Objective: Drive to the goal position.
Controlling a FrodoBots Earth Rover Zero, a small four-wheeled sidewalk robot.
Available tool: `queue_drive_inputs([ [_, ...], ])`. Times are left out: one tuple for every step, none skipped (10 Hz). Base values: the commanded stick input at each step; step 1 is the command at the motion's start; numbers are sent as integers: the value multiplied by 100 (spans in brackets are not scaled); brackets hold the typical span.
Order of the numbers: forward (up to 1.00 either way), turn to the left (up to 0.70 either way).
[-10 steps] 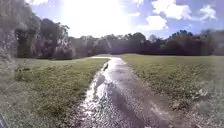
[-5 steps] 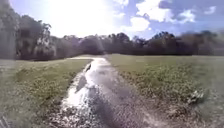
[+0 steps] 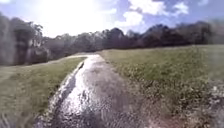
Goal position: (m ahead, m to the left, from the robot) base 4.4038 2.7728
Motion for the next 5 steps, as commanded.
queue_drive_inputs([
  [0,0],
  [0,0],
  [0,0],
  [0,27],
  [0,66],
])
